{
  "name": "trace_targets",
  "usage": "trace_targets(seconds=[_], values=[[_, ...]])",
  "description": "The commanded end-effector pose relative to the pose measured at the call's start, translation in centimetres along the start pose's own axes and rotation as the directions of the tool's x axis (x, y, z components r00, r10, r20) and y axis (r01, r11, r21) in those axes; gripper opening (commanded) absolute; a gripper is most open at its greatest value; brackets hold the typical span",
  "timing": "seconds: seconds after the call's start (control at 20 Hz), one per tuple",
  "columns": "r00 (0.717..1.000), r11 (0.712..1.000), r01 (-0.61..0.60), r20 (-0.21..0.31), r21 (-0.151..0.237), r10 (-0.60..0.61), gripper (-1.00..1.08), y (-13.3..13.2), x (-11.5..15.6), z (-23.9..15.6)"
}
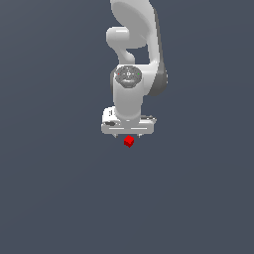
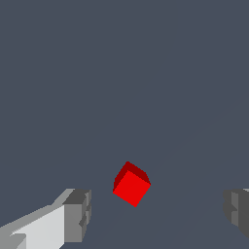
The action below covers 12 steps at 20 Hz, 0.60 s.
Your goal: Pick up the red cube and move it to a goal position.
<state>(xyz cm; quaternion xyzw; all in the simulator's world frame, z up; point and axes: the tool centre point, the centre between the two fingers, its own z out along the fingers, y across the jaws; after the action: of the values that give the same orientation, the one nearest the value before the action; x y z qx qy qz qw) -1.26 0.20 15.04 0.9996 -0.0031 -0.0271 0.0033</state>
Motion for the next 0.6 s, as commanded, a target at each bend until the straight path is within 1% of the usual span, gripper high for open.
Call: trace_targets(seconds=[0.0,0.25,0.55], values=[[1.0,1.0,0.0,0.0,0.0,0.0,1.0,0.0,0.0,0.0],[1.0,1.0,-0.019,-0.002,0.001,0.019,1.0,0.0,-0.2,0.4],[0.996,0.996,-0.093,-0.008,0.004,0.093,1.0,0.1,-0.8,2.1]])
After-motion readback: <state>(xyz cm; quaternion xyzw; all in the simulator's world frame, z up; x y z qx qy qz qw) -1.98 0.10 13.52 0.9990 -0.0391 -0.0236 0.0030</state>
